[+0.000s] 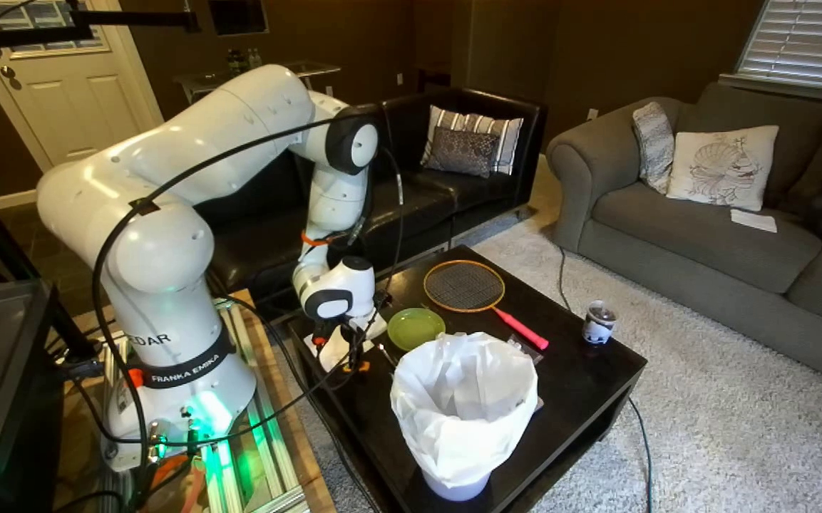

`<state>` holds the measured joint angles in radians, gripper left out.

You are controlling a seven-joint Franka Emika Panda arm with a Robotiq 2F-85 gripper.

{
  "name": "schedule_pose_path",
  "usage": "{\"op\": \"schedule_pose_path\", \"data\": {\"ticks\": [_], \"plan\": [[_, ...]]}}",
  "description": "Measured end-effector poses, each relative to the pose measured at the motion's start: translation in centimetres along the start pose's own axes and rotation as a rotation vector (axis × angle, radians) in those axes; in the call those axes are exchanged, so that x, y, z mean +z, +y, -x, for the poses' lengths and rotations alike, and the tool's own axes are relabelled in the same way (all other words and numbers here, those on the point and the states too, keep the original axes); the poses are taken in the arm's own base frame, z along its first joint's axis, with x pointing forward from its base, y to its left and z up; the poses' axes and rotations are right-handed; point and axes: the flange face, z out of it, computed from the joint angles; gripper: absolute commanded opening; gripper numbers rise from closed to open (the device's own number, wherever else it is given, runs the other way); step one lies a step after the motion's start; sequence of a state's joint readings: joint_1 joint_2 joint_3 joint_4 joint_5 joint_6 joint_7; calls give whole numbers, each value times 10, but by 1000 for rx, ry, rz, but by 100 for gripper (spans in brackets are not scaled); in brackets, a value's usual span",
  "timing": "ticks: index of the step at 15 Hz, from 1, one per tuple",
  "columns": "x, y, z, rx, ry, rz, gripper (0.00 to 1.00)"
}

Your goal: Rotate the orange object on the table.

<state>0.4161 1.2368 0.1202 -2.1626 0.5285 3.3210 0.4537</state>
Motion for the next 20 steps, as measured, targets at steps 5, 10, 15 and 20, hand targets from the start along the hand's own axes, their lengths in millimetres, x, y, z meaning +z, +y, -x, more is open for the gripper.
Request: {"op": "schedule_pose_path", "data": {"ticks": [5,10,15,20], "plan": [[-2,-8,5,-121,38,35,8],[-3,-17,9,-214,50,33,8],[-2,-19,5,-288,48,48,8],[-1,-30,-2,-351,28,52,8]]}}
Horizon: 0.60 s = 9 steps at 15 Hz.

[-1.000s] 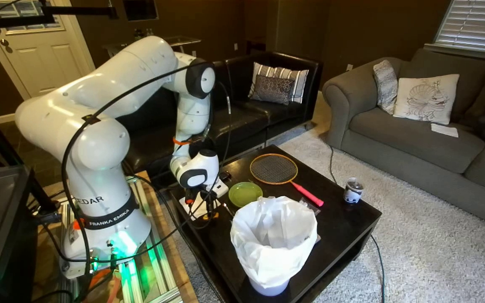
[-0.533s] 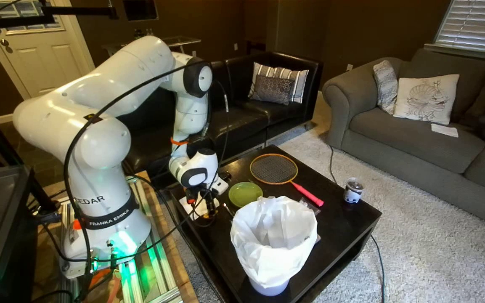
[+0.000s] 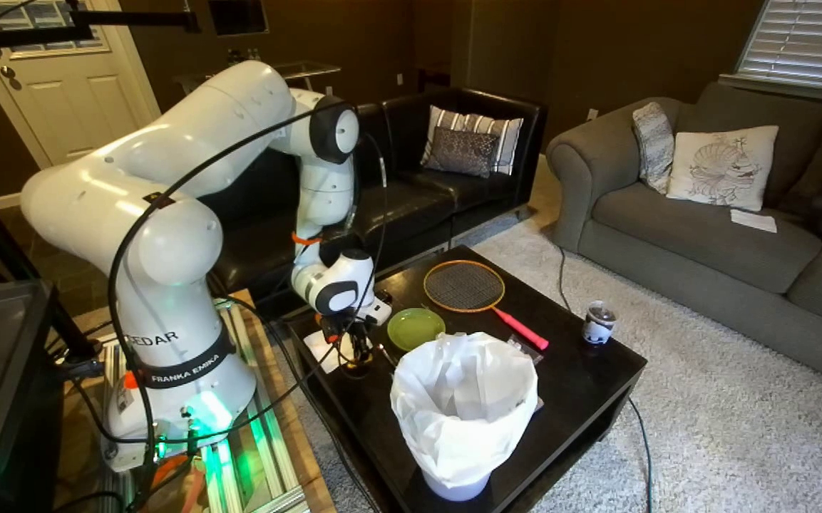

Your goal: Rotate the orange object on the table.

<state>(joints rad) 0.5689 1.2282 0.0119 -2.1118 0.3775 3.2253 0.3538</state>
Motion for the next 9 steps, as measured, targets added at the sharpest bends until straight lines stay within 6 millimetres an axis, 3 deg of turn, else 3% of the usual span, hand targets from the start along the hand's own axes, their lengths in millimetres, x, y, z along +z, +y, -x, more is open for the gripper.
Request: {"op": "schedule_pose_path", "data": {"ticks": [9], "plan": [[7,-5,-11,-57,-22,17,8]]}}
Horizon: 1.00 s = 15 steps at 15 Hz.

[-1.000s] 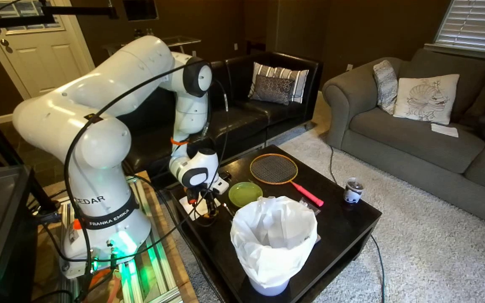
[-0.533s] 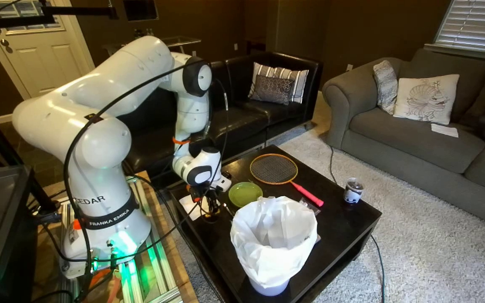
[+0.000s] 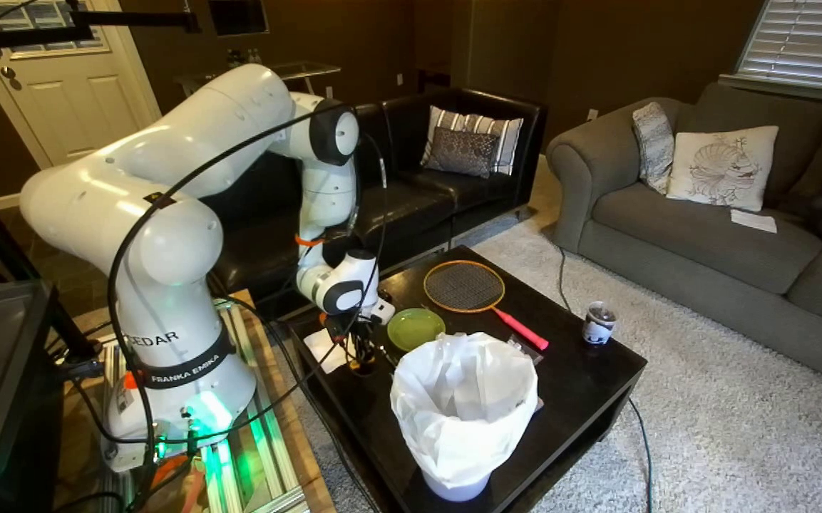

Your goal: Rotate the orange object on the table.

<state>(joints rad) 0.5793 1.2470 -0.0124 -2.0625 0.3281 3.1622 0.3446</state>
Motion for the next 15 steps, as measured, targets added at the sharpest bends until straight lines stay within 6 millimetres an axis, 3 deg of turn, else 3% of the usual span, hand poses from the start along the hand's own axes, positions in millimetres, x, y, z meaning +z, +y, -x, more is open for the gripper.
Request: {"op": "schedule_pose_path", "data": {"ticks": [8,9,11,15], "plan": [[13,-5,1,-55,-14,14,8],[13,-6,0,-58,-15,15,58],[13,-6,-1,-61,-18,17,63],[14,-7,-2,-62,-20,17,92]]}}
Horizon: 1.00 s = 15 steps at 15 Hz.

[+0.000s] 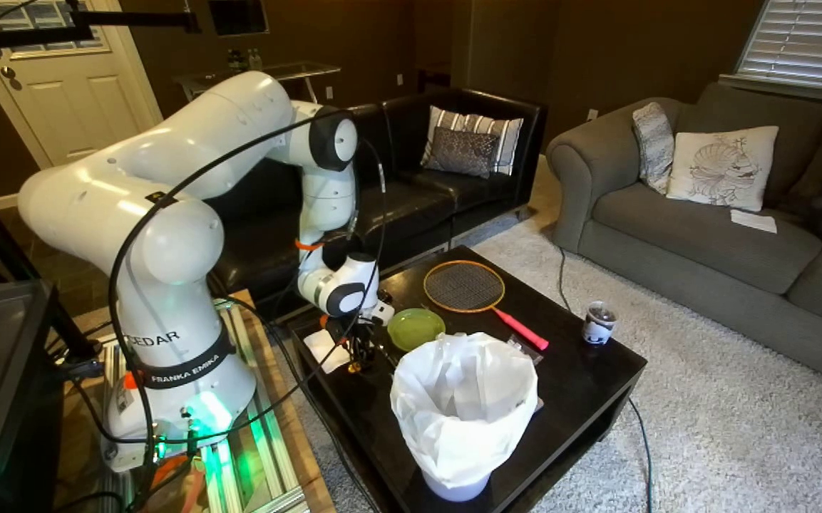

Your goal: Rotate the orange object on the table.

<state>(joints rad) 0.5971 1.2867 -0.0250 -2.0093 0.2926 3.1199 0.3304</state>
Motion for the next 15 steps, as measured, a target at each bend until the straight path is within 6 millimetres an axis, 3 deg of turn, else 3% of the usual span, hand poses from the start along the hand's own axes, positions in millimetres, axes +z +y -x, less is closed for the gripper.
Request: {"op": "schedule_pose_path", "data": {"ticks": [2,8,15], "plan": [[0,1,0,1,0,1,100],[-3,8,-6,-2,10,24,100],[-28,12,-12,13,25,14,100]]}}
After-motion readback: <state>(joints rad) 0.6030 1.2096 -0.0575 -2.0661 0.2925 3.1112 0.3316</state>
